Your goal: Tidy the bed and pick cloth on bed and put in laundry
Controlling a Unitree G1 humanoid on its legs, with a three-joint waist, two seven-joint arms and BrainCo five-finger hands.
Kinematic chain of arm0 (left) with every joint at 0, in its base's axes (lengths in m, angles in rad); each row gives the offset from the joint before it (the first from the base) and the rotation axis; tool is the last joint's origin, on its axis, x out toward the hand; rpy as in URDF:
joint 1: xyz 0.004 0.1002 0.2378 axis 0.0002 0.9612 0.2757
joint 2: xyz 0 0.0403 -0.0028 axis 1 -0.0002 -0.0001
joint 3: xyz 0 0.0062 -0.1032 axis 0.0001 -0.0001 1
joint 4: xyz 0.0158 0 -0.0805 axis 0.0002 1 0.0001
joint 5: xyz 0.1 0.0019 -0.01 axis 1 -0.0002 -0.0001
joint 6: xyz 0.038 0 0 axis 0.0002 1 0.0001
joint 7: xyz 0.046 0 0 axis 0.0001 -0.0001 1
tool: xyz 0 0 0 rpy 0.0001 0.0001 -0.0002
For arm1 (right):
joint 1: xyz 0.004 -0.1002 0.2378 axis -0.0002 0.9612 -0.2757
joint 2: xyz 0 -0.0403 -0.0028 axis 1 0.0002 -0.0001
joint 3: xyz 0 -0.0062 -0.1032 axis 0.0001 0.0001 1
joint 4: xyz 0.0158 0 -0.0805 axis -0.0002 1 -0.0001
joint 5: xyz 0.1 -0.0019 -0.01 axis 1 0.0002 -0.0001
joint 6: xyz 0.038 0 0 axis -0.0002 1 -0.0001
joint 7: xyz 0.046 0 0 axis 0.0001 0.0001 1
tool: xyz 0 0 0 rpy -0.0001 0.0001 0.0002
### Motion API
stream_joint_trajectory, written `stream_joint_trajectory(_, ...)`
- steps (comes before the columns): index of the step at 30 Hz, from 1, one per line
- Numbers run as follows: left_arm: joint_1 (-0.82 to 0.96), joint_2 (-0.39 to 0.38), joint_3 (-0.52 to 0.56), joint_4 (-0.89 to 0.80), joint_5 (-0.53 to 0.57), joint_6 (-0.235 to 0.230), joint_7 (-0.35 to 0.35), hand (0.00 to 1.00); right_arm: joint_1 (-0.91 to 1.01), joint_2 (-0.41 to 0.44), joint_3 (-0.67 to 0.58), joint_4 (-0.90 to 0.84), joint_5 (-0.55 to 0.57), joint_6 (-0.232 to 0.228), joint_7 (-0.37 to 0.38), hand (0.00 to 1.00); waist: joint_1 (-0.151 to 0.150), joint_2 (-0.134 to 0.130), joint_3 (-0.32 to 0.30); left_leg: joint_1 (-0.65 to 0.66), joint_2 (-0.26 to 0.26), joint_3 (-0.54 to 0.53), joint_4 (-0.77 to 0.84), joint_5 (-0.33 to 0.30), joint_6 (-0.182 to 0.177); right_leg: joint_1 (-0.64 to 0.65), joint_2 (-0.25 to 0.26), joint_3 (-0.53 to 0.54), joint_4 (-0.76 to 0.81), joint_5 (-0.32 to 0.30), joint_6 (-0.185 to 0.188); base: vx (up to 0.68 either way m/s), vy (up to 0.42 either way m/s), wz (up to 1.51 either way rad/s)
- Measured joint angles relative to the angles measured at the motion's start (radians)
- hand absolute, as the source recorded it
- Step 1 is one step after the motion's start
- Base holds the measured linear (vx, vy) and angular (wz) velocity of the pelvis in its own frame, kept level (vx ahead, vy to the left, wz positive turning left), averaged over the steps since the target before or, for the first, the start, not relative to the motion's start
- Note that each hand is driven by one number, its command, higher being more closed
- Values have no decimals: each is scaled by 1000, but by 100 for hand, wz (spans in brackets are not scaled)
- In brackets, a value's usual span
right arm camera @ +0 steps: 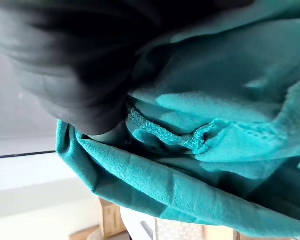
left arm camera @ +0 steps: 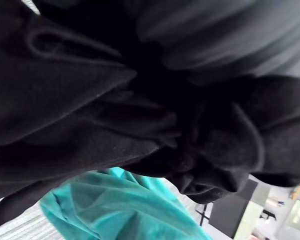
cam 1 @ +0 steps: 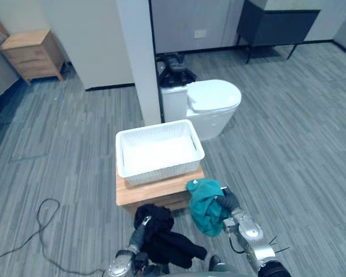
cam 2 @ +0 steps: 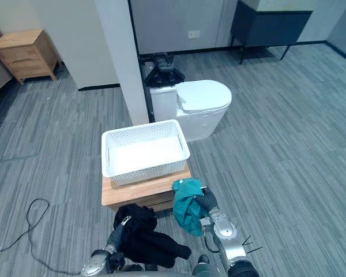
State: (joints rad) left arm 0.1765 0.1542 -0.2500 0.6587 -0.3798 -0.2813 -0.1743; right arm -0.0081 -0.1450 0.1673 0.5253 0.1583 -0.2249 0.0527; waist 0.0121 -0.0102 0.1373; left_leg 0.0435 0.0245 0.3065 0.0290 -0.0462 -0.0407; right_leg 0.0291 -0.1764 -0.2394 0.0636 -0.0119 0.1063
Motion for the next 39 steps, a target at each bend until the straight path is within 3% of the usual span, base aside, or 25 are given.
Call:
stream_joint_trajectory(3,1,9,-5,-34,-1,-4,0,100,-25,-4,-14,-2,0,0,-9,100,2,4,-1,-11,5,0,6,13,-21,-2,-1,-10,3,0,0,-9,-17,15)
stream_joint_trajectory(7,-13,16,-27,-63,0,-7,-3,100,-41,-4,-51,-16,-1,-1,-16,100,-2,6,0,-45,10,6,29,8,-19,-46,-13,-23,69,-32,-5,-71,2,14)
stream_joint_trajectory(8,-23,15,-32,-82,-1,-7,-5,100,-36,-10,-70,-33,-1,-2,-29,100,-3,5,3,-61,10,17,51,-16,8,-72,-25,-32,127,-67,-7,-100,25,33)
stream_joint_trajectory(10,-43,23,-33,-93,-1,-4,-15,100,-32,-12,-95,-45,-2,-9,-40,100,-3,-24,20,-70,-9,23,91,-42,47,-103,-71,-41,239,-150,2,-93,40,42)
stream_joint_trajectory(11,-52,36,-44,-95,-1,2,-22,100,-25,-14,-107,-49,-4,-15,-55,100,-17,-52,32,-61,-28,43,125,-60,73,-104,-115,-68,291,-185,7,-25,44,64)
stream_joint_trajectory(13,-60,56,-73,-101,-2,8,-23,100,-13,-28,-120,-91,-5,-28,-70,100,-31,-72,48,-58,-41,54,161,-111,76,-152,-178,-63,489,-204,-40,-17,54,35)
stream_joint_trajectory(14,-56,59,-73,-100,-2,27,-22,100,-14,-37,-119,-110,-4,-34,-71,100,-31,-64,60,-39,-41,51,160,-118,84,-236,-190,-6,648,-142,-92,27,90,4)
stream_joint_trajectory(15,-51,67,-73,-99,-2,39,-22,100,-13,-36,-119,-126,-4,-38,-71,100,-49,-53,71,-13,-26,39,149,-119,85,-276,-153,45,696,-148,-76,54,100,8)
stream_joint_trajectory(17,-47,80,-73,-99,-2,43,-22,100,-6,-37,-120,-183,-4,-38,-72,100,-54,-35,80,3,-2,23,129,-117,83,-283,-70,75,605,-174,-39,114,28,11)
stream_joint_trajectory(18,-48,92,-73,-100,-2,43,-23,100,3,-39,-122,-276,-4,-39,-71,100,-60,-31,75,5,10,4,94,-106,67,-275,10,113,399,-157,-31,128,-8,11)
stream_joint_trajectory(19,-49,96,-74,-100,-3,44,-23,100,3,-39,-124,-315,-5,-39,-71,100,-65,-34,72,4,10,-5,79,-102,62,-272,41,134,307,-137,-22,168,-51,23)
stream_joint_trajectory(21,-53,110,-93,-100,-3,48,-22,100,1,-40,-151,-411,-12,-51,-70,100,-86,-47,65,1,-1,-31,69,-94,46,-240,88,189,117,-40,-36,200,-94,61)
stream_joint_trajectory(22,-53,108,-106,-99,-1,64,-22,100,-3,-46,-177,-437,-12,-62,-72,100,-101,-48,62,9,-10,-55,96,-111,48,-210,87,211,94,48,-62,276,-140,73)
stream_joint_trajectory(23,-44,87,-111,-94,0,67,-20,100,-24,-68,-193,-437,-12,-62,-69,100,-101,-19,58,8,12,-58,147,-133,41,-188,102,204,90,75,-65,295,-141,41)
stream_joint_trajectory(26,-42,69,-111,-92,-4,61,-20,100,-95,-97,-198,-439,-12,-59,-46,100,-76,4,54,-50,64,-29,296,-148,29,-152,131,206,43,66,-82,307,-147,-7)
stream_joint_trajectory(29,-44,56,-110,-66,-4,46,-21,100,-137,-112,-197,-523,-13,-36,-24,100,-57,19,61,-134,146,-34,593,-160,25,-62,166,217,6,45,-113,194,-77,-20)
stream_joint_trajectory(30,-44,46,-110,-54,-4,36,-22,100,-152,-123,-196,-578,-14,-35,-18,100,-50,26,57,-140,162,-32,607,-172,42,-48,173,233,2,41,-118,191,-4,-46)
stream_joint_trajectory(32,-52,46,-110,-45,-4,31,-26,100,-208,-143,-197,-634,-12,-31,1,100,-57,31,57,-141,171,-29,475,-163,41,-55,175,254,0,40,-117,143,59,-43)
stream_joint_trajectory(33,-69,46,-110,-30,-4,31,-31,100,-245,-162,-199,-640,-12,-24,16,100,-63,37,58,-138,177,-30,375,-131,9,-59,181,266,0,37,-111,123,116,-37)
stream_joint_trajectory(37,-85,42,-115,-17,-3,22,-41,100,-314,-179,-195,-661,-12,55,56,100,-79,29,53,-56,126,-7,206,-125,-3,-70,154,270,-1,33,-85,72,140,2)
stream_joint_trajectory(39,-85,46,-135,-16,-4,19,-41,100,-333,-180,-195,-671,-10,91,61,100,-75,21,48,-24,91,-7,122,-83,1,-69,131,266,-3,35,-81,10,89,13)
